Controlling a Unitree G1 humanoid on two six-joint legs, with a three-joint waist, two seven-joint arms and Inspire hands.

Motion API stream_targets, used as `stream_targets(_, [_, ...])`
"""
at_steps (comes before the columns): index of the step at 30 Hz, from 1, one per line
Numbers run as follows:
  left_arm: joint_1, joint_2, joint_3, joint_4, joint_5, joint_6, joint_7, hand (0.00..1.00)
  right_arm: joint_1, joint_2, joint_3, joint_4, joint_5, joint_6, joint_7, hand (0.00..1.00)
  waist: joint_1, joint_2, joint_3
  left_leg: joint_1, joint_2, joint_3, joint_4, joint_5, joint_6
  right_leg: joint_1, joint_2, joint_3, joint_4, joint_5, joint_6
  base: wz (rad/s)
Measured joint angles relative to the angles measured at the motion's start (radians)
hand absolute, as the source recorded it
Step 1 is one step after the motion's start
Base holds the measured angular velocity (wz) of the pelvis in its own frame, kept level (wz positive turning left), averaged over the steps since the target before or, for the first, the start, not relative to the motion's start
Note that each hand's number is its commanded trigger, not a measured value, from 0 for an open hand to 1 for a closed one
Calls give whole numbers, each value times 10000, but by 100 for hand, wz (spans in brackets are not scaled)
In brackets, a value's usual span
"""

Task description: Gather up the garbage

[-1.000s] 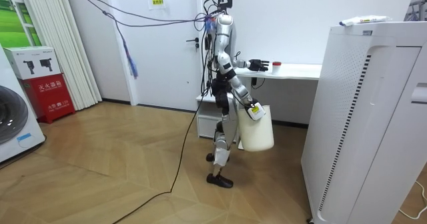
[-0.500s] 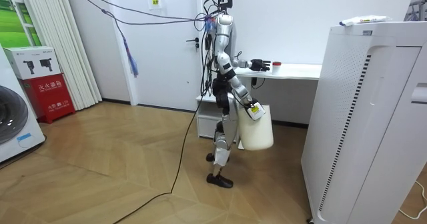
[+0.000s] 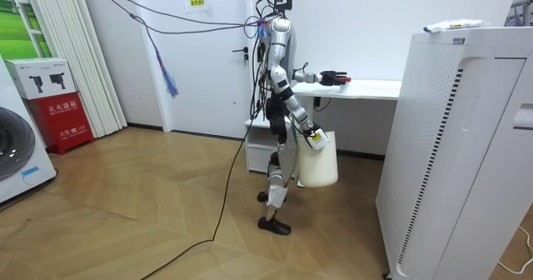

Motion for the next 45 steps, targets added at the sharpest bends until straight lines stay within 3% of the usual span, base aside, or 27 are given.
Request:
stream_targets(9, [-507,-26,6,638,-9,62,419,0,4,11,-3,-3,-50,1,-1,100,-289,56,33,36,8,22,-108,0,0,26,25,-42,-6,-2,4,0])
stream_targets(14, [-725,-27,4,1151,3,61,412,0,7,0,-8,-19,-174,121,9,100,-336,116,-20,85,9,31,-123,3,-5,26,44,-29,-7,-1,2,0])
stream_targets(15, [-734,-27,3,1347,3,61,410,60,2,3,-8,-19,-174,121,8,100,-407,126,-27,116,8,34,-114,4,-6,26,41,-17,-6,-1,2,0])
stream_targets(16, [-736,-27,1,1449,2,62,404,65,2,2,-8,-18,-179,121,8,100,-415,133,-31,124,10,39,-113,4,-5,25,40,-3,-7,-2,3,-5])
stream_targets(17, [-738,-27,1,1638,2,71,387,88,2,3,-8,-18,-192,121,8,100,-424,136,-32,146,19,42,-115,5,-5,24,41,43,-7,-2,3,-7])
stream_targets(18, [-738,-27,-4,1729,62,69,385,100,4,4,-8,-18,-206,121,8,100,-443,135,-32,151,25,31,-116,5,-4,27,39,53,-9,-2,3,-6])
stream_targets(22, [-876,-22,49,1914,142,65,411,100,4,-5,-13,-16,-222,121,-1,100,-448,131,-30,211,18,126,-149,6,-2,40,24,97,0,-3,4,-3])
stream_targets(26, [-907,187,340,2207,233,52,415,100,16,-8,-20,-16,-222,132,21,100,-449,126,-27,237,23,170,-158,7,-1,46,20,112,12,-2,7,-3])
stream_targets(45, [-1281,252,390,2771,223,24,576,100,-73,-35,-25,-37,-248,187,-5,100,-457,84,-28,40,7,310,-126,9,5,-316,-7,275,220,-2,8,-2])
